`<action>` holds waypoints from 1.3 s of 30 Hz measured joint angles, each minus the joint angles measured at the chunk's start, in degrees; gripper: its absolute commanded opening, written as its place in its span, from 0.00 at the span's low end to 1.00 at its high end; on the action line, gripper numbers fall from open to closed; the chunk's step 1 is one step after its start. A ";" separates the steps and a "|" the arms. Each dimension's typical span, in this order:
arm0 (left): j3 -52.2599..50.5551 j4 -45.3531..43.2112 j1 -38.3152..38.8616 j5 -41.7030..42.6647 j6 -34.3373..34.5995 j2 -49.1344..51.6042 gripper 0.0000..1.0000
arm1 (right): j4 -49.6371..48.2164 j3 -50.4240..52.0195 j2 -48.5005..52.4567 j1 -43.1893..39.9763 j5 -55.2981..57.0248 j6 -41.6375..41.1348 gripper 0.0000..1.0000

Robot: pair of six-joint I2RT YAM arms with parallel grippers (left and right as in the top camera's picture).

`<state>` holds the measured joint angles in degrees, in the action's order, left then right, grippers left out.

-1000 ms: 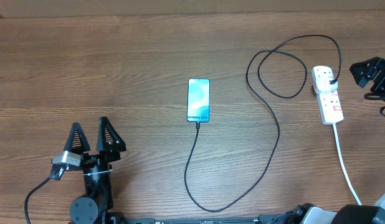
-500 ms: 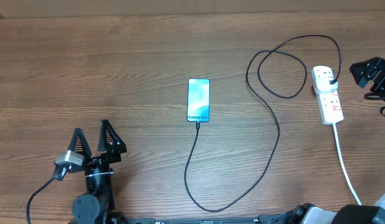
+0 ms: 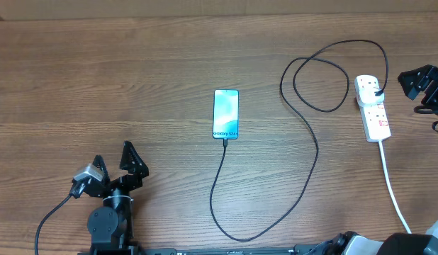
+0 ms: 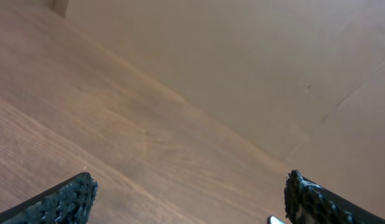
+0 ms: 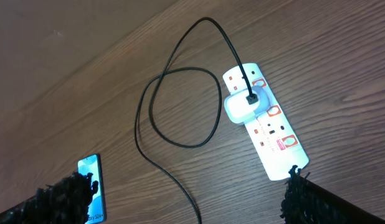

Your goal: Plug charger to phone and switch on socket

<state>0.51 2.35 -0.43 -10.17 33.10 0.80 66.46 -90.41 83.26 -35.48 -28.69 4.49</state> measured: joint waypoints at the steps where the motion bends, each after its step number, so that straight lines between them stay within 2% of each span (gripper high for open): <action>1: 0.00 0.70 -0.09 0.04 0.00 0.00 1.00 | -0.02 0.00 0.00 0.00 0.00 0.00 1.00; 6: 0.00 1.51 -1.84 2.89 -1.86 -0.04 1.00 | 0.00 0.00 0.00 0.00 0.02 0.02 1.00; 13: 0.00 2.14 -2.62 9.18 -12.68 -0.04 1.00 | -0.02 0.00 0.00 0.00 0.00 0.00 1.00; 22: 0.00 2.12 -2.56 10.75 -21.79 -0.04 1.00 | 0.02 0.00 0.00 0.00 0.02 0.00 1.00; 39: 0.00 2.01 -1.16 11.30 -22.62 -0.04 1.00 | 0.00 0.02 0.00 0.00 0.02 0.02 1.00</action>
<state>0.51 4.36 -1.58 1.13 10.48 0.75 66.46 -90.39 83.26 -35.48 -28.67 4.51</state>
